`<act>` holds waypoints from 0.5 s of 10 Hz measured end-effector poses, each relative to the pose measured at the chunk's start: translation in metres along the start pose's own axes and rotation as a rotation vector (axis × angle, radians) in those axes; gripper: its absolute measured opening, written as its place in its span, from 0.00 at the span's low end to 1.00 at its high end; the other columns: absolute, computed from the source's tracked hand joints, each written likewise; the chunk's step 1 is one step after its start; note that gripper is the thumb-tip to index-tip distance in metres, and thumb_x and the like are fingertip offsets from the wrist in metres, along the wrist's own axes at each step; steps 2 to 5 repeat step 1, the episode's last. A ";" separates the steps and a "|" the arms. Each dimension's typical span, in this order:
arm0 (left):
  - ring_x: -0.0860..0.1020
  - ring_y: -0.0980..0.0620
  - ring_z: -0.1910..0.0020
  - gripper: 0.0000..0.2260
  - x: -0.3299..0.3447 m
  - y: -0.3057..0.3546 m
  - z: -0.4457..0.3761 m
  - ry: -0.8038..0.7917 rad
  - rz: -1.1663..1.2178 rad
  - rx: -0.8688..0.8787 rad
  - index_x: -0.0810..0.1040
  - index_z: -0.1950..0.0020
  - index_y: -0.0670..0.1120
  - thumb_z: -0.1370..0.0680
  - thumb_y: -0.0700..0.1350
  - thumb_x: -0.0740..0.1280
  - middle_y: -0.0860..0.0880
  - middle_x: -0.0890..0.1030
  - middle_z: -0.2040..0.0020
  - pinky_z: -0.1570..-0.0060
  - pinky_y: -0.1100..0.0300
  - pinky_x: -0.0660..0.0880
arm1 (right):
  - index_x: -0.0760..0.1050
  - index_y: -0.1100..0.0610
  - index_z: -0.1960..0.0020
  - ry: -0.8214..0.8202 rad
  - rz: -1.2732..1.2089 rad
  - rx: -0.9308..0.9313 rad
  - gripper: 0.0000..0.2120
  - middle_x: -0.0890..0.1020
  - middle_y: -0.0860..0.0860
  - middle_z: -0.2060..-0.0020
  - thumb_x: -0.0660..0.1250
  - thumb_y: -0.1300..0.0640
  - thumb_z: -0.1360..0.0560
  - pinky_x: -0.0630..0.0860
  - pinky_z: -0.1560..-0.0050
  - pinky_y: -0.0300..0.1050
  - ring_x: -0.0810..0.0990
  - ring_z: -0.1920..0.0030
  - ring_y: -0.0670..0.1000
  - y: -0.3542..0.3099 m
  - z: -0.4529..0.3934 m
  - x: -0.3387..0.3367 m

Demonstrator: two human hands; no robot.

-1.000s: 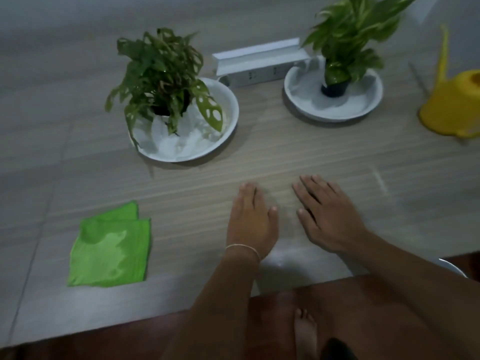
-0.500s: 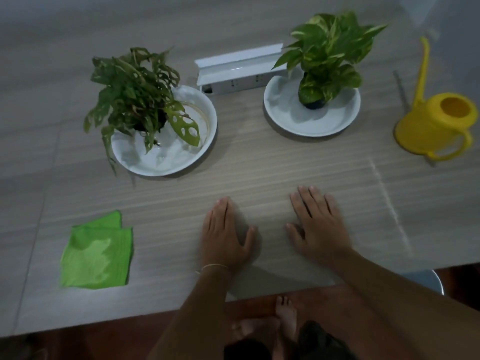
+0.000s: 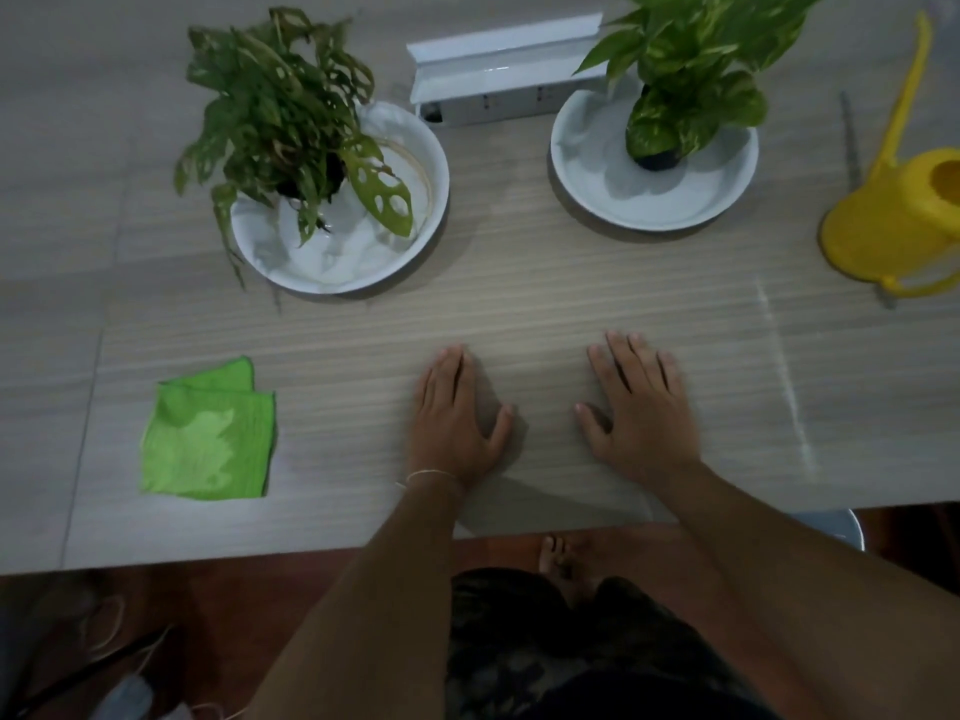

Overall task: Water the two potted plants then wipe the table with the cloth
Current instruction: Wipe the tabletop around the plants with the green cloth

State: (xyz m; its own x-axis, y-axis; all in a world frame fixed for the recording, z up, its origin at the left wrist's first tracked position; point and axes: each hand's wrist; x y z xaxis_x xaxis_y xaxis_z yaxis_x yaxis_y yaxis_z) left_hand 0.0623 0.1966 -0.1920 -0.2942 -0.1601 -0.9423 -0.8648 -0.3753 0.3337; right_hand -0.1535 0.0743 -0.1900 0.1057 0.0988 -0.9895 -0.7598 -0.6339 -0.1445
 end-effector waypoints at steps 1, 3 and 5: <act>0.61 0.42 0.22 0.36 0.000 -0.001 0.001 0.015 0.026 -0.003 0.65 0.24 0.38 0.25 0.60 0.63 0.40 0.65 0.23 0.24 0.47 0.58 | 0.65 0.52 0.22 -0.017 -0.048 0.028 0.36 0.66 0.54 0.22 0.61 0.36 0.25 0.55 0.21 0.59 0.61 0.21 0.58 -0.001 -0.005 -0.003; 0.61 0.42 0.22 0.36 0.000 -0.001 0.001 0.015 0.026 -0.003 0.65 0.24 0.38 0.25 0.60 0.63 0.40 0.65 0.23 0.24 0.47 0.58 | 0.65 0.52 0.22 -0.017 -0.048 0.028 0.36 0.66 0.54 0.22 0.61 0.36 0.25 0.55 0.21 0.59 0.61 0.21 0.58 -0.001 -0.005 -0.003; 0.61 0.42 0.22 0.36 0.000 -0.001 0.001 0.015 0.026 -0.003 0.65 0.24 0.38 0.25 0.60 0.63 0.40 0.65 0.23 0.24 0.47 0.58 | 0.65 0.52 0.22 -0.017 -0.048 0.028 0.36 0.66 0.54 0.22 0.61 0.36 0.25 0.55 0.21 0.59 0.61 0.21 0.58 -0.001 -0.005 -0.003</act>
Point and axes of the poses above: each hand's wrist, its own z-axis away from the middle knuckle, its own x-axis out of the palm, y = z × x
